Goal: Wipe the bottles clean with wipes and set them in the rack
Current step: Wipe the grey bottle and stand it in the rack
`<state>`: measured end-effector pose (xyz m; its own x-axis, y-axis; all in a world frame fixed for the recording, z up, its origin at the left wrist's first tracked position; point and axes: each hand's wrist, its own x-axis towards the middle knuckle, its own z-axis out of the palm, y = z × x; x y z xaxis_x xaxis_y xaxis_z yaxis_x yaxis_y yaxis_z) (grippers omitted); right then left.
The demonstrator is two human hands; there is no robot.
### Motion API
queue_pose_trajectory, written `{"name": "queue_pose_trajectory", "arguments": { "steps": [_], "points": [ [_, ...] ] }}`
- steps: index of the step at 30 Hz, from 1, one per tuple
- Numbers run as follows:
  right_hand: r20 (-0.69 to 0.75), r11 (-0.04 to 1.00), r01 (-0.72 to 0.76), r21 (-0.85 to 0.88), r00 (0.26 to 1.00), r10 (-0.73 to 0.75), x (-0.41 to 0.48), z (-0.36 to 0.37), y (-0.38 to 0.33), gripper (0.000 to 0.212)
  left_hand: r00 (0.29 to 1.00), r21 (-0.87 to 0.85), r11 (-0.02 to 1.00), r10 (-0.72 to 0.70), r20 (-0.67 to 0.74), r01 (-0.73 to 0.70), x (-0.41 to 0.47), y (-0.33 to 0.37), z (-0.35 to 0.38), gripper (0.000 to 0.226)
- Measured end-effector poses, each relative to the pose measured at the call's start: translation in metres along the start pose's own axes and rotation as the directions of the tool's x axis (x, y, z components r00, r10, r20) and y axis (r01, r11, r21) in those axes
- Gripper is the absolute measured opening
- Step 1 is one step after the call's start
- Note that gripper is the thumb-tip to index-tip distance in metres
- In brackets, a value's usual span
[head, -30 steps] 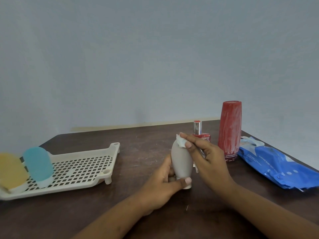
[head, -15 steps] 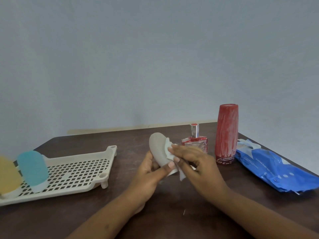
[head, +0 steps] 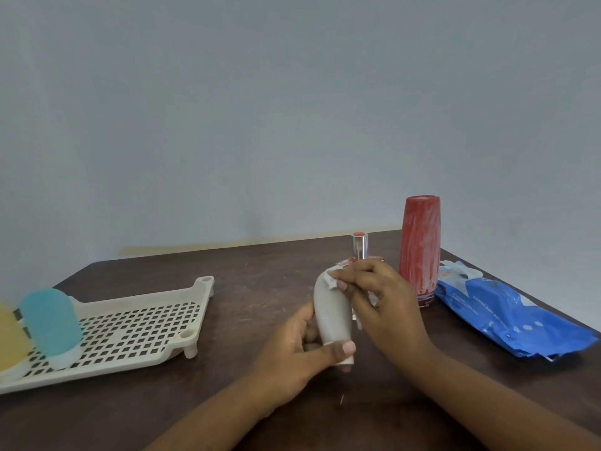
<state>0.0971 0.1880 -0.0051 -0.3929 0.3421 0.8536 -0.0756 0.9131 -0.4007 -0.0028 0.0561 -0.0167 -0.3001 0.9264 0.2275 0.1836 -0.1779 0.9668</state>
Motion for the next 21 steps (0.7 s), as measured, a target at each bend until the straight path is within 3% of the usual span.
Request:
{"name": "queue_pose_trajectory", "arguments": {
  "steps": [5, 12, 21],
  "points": [
    [0.019, 0.998, -0.029, 0.063, 0.999, 0.028, -0.002, 0.003, -0.004, 0.022, 0.998, 0.014, 1.0, 0.023, -0.05, -0.023, -0.002, 0.004, 0.001, 0.063],
    [0.217, 0.964, -0.044, 0.261, 0.976, -0.014, -0.006, 0.007, -0.012, 0.024, 0.945, -0.103, 0.986, 0.097, -0.313, -0.135, 0.005, 0.005, -0.008, 0.051],
    [0.214, 0.971, -0.029, 0.235, 0.977, -0.023, -0.008, 0.008, -0.013, 0.023, 0.964, -0.084, 0.992, 0.066, -0.258, -0.091, 0.001, 0.005, -0.005, 0.064]
  ]
}}
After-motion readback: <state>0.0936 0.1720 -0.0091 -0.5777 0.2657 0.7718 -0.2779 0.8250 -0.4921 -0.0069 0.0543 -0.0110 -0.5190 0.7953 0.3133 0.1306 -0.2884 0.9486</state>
